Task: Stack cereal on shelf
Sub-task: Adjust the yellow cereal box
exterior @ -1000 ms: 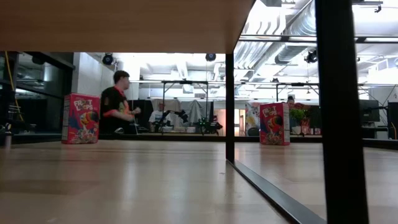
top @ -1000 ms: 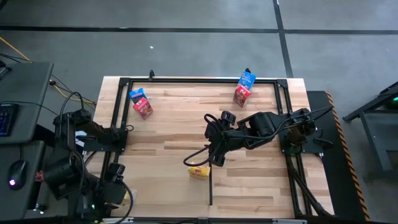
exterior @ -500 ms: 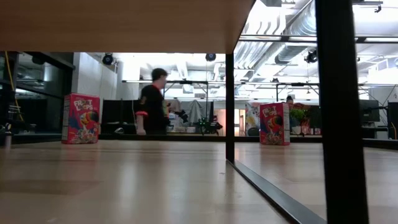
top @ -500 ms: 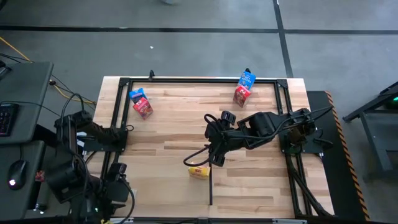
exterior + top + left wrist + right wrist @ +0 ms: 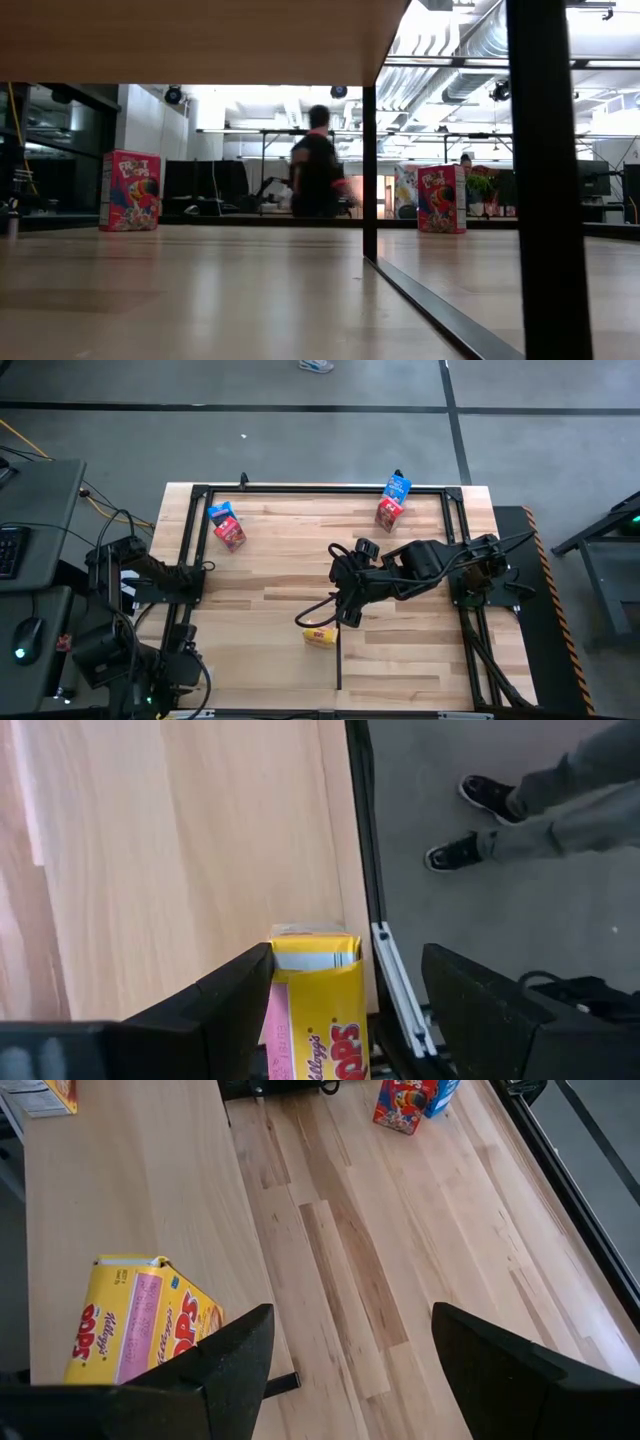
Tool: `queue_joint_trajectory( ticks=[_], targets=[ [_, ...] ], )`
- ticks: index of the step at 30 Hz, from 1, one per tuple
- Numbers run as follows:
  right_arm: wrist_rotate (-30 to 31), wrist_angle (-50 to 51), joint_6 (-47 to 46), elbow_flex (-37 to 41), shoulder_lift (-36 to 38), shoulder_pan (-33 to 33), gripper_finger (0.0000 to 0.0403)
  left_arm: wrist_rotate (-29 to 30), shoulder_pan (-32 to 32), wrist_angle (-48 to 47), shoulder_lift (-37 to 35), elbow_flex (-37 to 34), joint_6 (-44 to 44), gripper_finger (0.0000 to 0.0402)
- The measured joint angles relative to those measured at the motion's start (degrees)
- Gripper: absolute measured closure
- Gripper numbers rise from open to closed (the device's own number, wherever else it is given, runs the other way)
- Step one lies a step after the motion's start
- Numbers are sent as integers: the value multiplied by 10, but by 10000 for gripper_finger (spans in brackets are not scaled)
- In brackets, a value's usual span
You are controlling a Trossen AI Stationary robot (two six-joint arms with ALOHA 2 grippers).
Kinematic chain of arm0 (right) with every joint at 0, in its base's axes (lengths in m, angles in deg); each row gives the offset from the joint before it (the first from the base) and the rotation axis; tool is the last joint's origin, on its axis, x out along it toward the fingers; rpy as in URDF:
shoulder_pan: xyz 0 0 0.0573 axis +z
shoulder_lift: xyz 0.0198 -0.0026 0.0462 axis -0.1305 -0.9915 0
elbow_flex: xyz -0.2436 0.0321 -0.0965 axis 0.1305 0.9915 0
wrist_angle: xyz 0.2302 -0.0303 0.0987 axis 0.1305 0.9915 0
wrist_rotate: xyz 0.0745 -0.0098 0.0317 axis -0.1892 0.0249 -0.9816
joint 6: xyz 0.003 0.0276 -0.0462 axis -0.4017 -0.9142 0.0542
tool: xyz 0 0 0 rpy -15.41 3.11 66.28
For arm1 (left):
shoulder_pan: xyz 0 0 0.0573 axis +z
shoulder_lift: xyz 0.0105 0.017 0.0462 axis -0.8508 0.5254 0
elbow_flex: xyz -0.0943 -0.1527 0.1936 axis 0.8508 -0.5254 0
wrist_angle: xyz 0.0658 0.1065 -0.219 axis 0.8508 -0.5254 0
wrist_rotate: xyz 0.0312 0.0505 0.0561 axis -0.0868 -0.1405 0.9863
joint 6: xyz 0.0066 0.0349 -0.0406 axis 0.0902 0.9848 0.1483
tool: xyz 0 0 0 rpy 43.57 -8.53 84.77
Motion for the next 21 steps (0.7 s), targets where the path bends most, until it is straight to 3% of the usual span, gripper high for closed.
queue_joint_trajectory(
  ticks=[11,17,21],
  targets=[
    [10,-2,-1,2,0,0,139,12,1,-1,-31,-1,-5,154],
    [14,-2,0,2,0,0,139,-49,-10,-1,-35,0,-39,154],
    [27,-2,0,2,0,0,139,-48,-18,-1,-33,-13,-43,154]
  ],
)
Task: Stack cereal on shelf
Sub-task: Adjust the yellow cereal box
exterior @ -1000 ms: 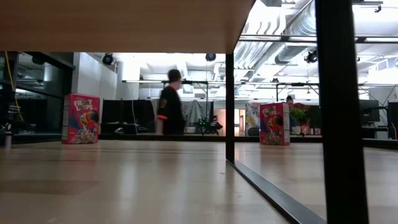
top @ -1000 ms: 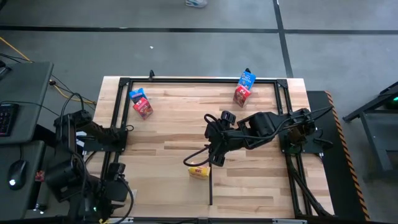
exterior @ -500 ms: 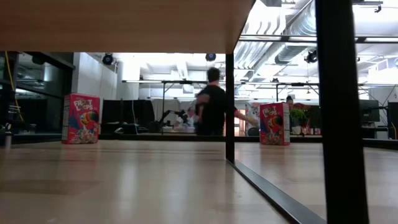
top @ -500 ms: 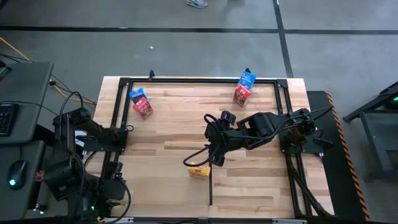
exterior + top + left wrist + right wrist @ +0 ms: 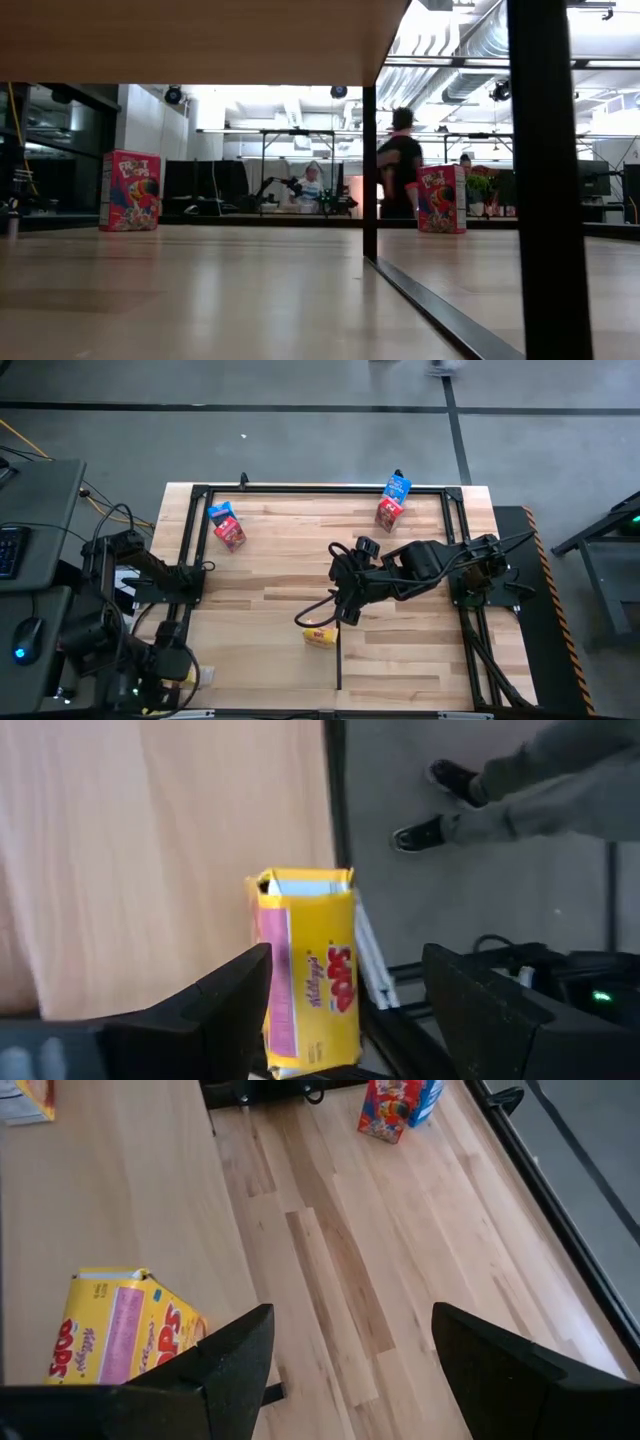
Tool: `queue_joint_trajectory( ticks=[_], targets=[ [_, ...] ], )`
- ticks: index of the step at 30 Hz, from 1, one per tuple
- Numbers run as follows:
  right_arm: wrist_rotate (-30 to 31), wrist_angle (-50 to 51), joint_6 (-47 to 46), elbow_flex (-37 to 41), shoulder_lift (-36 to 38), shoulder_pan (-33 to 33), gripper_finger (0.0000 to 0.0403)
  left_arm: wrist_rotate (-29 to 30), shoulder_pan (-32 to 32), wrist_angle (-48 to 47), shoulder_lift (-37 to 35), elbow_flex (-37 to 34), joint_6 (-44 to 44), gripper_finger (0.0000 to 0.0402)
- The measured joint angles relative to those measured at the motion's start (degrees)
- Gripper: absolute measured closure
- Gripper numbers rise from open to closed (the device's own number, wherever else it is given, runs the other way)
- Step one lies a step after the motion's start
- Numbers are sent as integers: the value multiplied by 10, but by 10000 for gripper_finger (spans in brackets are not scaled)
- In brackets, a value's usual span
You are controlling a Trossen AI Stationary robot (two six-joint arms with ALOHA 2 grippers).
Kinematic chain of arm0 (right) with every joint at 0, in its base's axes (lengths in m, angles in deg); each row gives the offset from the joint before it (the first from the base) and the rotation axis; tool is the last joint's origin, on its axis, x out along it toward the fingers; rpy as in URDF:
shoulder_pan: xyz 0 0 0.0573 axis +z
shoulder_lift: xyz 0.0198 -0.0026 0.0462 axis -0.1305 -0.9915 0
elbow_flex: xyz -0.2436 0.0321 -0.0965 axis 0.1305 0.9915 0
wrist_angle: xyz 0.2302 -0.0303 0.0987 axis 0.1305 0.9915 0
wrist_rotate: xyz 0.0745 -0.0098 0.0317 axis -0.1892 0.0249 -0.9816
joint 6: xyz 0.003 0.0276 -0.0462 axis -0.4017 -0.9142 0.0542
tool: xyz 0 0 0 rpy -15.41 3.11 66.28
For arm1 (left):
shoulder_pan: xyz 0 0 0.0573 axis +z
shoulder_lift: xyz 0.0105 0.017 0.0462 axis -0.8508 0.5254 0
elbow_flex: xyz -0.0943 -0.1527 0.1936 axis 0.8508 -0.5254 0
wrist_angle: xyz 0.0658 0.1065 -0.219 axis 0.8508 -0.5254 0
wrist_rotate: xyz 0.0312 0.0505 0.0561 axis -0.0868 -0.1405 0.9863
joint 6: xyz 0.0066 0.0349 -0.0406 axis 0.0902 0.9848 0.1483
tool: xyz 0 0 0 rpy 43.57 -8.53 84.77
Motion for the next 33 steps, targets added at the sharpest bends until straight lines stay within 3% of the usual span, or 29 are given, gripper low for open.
queue_joint_trajectory(
  ticks=[17,26,33],
  targets=[
    [1,0,0,0,0,0,139,-6,0,0,1,-78,13,159],
    [1,0,8,0,0,0,139,-40,21,-1,1,-73,23,258],
    [-4,-2,11,0,11,0,139,-29,103,0,1,19,127,294]
  ],
)
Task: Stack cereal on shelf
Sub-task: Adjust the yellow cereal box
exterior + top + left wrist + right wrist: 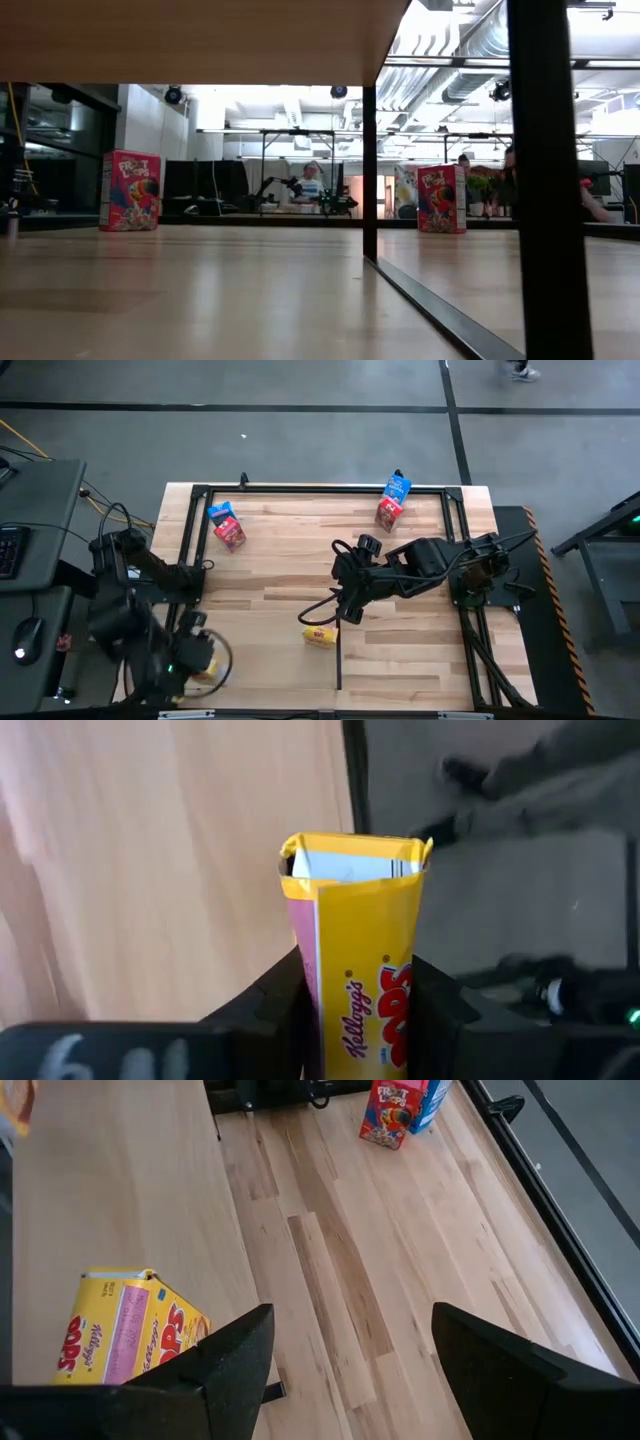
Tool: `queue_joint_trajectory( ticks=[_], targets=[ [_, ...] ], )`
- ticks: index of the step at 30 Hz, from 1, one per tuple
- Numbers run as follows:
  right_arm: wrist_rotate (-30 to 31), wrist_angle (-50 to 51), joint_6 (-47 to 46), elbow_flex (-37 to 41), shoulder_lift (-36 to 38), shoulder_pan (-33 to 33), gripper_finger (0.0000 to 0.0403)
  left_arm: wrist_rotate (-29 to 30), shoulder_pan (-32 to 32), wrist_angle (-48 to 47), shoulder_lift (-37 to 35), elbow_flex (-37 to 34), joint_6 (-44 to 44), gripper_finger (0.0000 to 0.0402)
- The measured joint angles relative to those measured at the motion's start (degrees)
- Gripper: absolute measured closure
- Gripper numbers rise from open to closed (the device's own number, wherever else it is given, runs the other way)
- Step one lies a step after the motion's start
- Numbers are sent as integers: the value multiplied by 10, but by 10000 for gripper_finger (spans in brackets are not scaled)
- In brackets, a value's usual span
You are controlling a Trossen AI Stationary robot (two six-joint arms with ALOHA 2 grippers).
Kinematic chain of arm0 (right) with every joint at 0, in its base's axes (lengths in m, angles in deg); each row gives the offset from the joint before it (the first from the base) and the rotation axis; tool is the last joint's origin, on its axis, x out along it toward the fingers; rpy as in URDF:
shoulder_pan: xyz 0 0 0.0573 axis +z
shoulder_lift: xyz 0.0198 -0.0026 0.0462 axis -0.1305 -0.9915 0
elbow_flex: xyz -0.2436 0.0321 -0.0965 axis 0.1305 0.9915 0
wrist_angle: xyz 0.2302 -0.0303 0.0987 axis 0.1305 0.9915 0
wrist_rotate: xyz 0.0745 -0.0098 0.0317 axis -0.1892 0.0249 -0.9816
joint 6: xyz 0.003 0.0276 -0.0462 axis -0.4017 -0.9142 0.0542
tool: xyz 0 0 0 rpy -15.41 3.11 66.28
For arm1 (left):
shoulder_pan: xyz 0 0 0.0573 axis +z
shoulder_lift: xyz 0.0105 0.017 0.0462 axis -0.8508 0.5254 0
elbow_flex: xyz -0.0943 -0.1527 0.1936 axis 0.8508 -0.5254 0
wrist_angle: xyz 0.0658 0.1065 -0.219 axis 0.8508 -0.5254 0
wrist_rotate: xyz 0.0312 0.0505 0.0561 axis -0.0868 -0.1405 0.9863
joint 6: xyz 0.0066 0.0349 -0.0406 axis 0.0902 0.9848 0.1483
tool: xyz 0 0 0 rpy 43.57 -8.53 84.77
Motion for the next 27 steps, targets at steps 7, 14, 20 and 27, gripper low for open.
queue_joint_trajectory(
  ticks=[7,14,20,27],
  targets=[
    [23,0,5,-1,23,0,139,-4,127,38,15,60,141,295],
    [43,0,10,-1,41,0,139,-19,198,71,106,93,248,295],
    [62,0,15,-1,47,0,139,2,227,138,167,130,252,295],
    [62,5,17,-1,47,0,139,5,228,136,201,138,261,295]
  ],
)
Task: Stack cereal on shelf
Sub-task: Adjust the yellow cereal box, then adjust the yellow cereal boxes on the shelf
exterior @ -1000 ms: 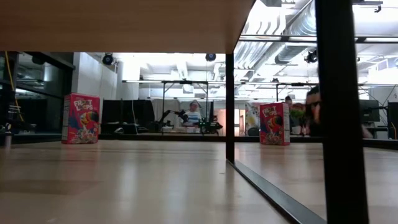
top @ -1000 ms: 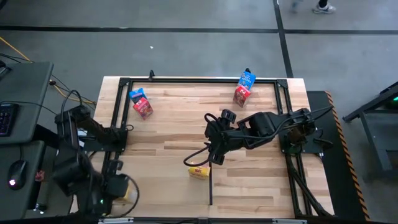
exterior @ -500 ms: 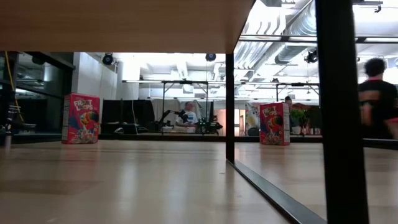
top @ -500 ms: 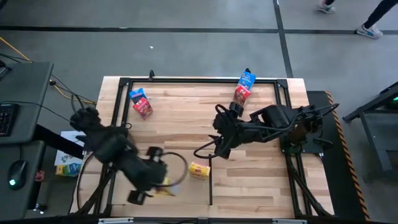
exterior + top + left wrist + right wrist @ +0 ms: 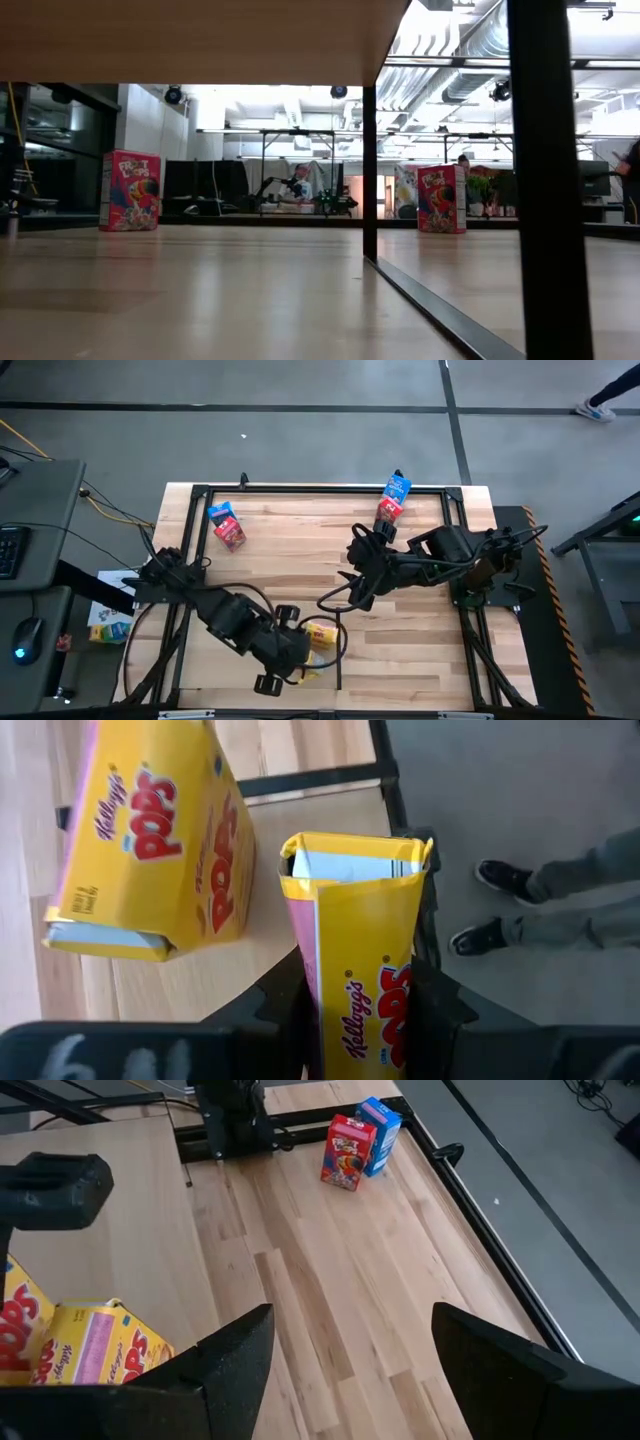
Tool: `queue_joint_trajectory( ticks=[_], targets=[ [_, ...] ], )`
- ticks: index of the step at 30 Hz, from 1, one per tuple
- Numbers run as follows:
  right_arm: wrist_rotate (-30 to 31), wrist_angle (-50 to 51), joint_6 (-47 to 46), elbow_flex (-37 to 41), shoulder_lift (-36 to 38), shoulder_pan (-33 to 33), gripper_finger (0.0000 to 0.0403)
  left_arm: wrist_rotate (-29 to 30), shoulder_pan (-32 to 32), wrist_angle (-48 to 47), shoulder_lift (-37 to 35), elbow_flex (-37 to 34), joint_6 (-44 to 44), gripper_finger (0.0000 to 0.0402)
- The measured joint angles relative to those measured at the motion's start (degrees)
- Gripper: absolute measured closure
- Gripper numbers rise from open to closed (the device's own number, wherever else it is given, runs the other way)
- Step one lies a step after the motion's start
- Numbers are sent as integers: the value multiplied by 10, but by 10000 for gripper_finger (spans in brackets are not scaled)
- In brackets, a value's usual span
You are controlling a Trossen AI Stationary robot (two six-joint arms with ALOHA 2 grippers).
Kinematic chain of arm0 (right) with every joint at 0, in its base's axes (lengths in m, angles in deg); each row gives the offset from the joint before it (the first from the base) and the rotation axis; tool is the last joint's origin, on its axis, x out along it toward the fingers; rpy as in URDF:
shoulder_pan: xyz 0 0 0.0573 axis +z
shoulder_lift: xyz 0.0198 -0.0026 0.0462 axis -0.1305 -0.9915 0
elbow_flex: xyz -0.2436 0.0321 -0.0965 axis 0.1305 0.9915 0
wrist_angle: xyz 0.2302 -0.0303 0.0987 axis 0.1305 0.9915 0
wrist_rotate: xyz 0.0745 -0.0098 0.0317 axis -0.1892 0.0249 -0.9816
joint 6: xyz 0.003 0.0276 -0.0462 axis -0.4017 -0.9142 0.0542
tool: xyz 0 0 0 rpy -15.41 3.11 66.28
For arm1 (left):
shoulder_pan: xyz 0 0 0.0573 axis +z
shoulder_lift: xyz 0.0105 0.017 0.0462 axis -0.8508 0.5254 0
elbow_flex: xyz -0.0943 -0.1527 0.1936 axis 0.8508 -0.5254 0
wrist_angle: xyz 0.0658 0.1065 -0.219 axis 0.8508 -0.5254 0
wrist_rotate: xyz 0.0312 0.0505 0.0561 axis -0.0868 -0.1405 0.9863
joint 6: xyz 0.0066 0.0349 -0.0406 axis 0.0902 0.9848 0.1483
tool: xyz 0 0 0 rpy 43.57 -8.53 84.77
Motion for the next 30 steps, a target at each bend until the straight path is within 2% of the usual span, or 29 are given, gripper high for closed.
queue_joint_trajectory(
  ticks=[7,22,30],
  targets=[
    [0,0,0,0,0,0,139,31,-1,2,-1,0,19,290],
    [0,-1,-3,0,0,0,139,33,-1,41,-1,0,46,185],
    [0,-1,-2,0,0,0,139,33,9,43,-39,0,46,170]
  ],
)
